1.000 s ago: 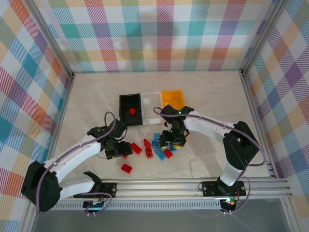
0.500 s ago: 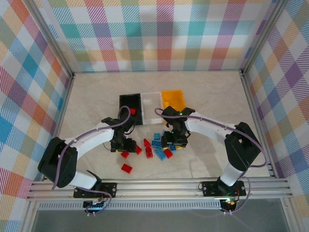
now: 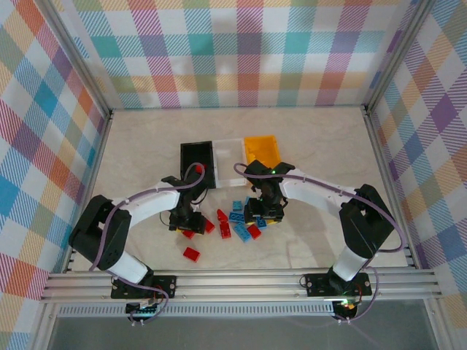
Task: Sort the legos into containers by color
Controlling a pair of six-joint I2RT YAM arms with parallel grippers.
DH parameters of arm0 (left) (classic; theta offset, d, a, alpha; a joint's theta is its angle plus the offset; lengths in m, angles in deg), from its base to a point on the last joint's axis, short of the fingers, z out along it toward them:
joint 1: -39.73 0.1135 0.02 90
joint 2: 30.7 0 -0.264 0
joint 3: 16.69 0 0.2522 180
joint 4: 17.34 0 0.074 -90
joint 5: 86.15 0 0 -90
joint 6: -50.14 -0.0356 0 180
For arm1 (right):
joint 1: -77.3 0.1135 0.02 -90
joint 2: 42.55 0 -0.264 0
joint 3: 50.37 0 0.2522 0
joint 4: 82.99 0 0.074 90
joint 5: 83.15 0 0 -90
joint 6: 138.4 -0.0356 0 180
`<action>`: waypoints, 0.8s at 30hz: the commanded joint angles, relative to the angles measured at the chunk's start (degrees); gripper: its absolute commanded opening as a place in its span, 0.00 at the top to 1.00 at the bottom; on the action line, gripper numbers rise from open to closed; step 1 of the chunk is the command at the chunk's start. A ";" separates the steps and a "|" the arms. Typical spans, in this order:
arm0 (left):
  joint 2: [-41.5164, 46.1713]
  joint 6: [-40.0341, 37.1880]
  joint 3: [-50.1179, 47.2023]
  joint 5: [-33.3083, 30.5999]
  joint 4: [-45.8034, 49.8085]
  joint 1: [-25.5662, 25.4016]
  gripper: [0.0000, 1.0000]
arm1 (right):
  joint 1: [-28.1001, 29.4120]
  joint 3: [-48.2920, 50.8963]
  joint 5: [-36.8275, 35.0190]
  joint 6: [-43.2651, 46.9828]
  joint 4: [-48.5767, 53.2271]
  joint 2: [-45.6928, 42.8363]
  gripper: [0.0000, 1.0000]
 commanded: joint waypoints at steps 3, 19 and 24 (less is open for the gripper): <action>-1.16 0.22 -0.15 -0.52 -0.09 0.32 0.45 | 0.54 -0.74 -0.67 0.69 1.52 0.27 0.37; 1.04 2.27 -0.76 1.85 -0.45 1.41 0.68 | 0.54 -0.42 -0.40 0.11 0.77 0.46 0.37; 4.92 2.94 2.11 3.05 3.03 3.72 0.69 | 0.49 -0.49 -0.74 0.06 1.01 0.03 0.37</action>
